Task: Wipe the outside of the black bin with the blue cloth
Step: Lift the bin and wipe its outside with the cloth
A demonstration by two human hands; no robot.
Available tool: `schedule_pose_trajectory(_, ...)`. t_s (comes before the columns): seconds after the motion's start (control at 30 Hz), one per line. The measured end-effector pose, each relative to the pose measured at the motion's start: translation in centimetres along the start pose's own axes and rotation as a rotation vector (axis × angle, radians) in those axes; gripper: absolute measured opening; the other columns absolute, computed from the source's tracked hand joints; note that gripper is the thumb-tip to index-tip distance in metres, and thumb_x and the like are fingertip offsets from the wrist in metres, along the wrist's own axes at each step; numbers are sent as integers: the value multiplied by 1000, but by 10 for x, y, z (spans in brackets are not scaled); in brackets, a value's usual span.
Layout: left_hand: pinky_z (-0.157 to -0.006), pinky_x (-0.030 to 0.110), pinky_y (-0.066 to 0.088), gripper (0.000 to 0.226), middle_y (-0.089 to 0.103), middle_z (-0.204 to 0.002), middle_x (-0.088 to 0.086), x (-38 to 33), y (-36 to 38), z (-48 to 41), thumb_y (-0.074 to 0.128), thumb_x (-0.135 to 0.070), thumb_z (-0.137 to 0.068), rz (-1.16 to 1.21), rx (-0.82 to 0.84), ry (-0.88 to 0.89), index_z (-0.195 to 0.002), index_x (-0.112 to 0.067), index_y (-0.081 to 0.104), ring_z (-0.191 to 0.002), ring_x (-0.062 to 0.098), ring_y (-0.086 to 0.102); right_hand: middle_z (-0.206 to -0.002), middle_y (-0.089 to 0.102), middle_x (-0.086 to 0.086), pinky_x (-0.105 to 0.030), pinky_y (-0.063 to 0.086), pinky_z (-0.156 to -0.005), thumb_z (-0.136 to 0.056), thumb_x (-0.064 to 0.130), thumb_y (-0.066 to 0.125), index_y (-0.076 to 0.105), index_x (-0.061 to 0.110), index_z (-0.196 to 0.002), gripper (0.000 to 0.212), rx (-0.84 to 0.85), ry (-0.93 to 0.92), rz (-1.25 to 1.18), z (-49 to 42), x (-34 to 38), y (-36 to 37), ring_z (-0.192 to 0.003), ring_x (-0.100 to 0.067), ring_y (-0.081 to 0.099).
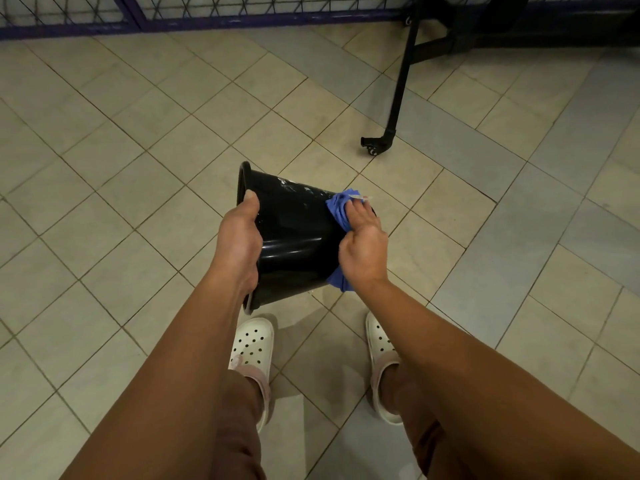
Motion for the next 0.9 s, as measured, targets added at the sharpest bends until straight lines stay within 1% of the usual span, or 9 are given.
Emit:
schedule_pose_trajectory(0.13,-93,56,52,50,69,-112,11,5,1,-2,42,-56,-99,-9,16,-7,-129,-20,56,-100,34,68,-150,35,-7,-31,2,-118,-84,-8,41,40,9,-140,58,-4,-25,-8,14,12,8,-144,-19,16)
schedule_pose_trajectory(0.23,-92,55,53,49,69,-114,11,4,6,1,40,-54,-100,-13,45,13,-131,-20,55,-102,33,68,-149,36,-6,-32,2,-118,-85,-8,42,40,8,-140,58,54,-94,7,9,15,8,-143,-19,18)
schedule_pose_trajectory(0.43,-97,57,49,48,68,-115,9,3,1,0,43,-54,-99,-24,27,30,-132,-20,53,-105,34,65,-140,46,-9,-21,16,-111,-83,-10,37,48,6,-133,54,42,89,12,-8,-14,1,-136,-25,33)
schedule_pose_trajectory(0.5,-96,57,49,50,68,-116,10,3,-2,-2,44,-55,-99,-12,13,25,-132,-20,53,-105,35,66,-135,50,-11,-25,18,-112,-80,-10,38,52,5,-129,54,7,67,15,-2,-7,3,-134,-28,35)
schedule_pose_trajectory(0.57,-95,58,50,52,67,-119,11,4,-2,-4,44,-56,-98,4,12,16,-133,-20,53,-105,36,66,-136,50,-12,-30,14,-115,-77,-11,40,52,3,-127,53,-2,-6,13,5,6,5,-138,-28,30)
schedule_pose_trajectory(0.63,-95,58,51,53,67,-119,12,4,1,-3,44,-57,-97,9,26,12,-133,-20,54,-106,37,66,-138,49,-10,-34,9,-117,-79,-11,42,51,4,-129,53,12,-73,17,6,17,5,-139,-25,28)
schedule_pose_trajectory(0.7,-95,59,50,53,67,-120,11,4,2,-2,44,-58,-96,16,24,12,-134,-20,52,-107,37,66,-141,47,-8,-36,11,-119,-83,-10,43,49,6,-133,53,28,-86,15,-1,16,1,-139,-21,29)
schedule_pose_trajectory(0.83,-97,59,48,51,67,-120,9,3,0,-3,46,-56,-96,6,19,27,-132,-20,54,-108,37,65,-143,45,-7,-22,13,-113,-86,-8,37,49,8,-134,52,17,69,8,-18,-15,-4,-138,-22,31)
schedule_pose_trajectory(0.9,-98,59,47,50,66,-121,10,3,-3,-5,47,-56,-97,5,-1,21,-130,-20,54,-109,37,64,-143,45,-7,-24,14,-115,-86,-8,36,49,7,-135,53,-7,136,-10,-15,-22,-2,-139,-24,29)
Point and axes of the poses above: each hand's wrist, its own z-axis away from the middle knuckle, its own y-axis out of the palm, x = y × z, the point moved 5 cm from there along -z, towards the middle knuckle
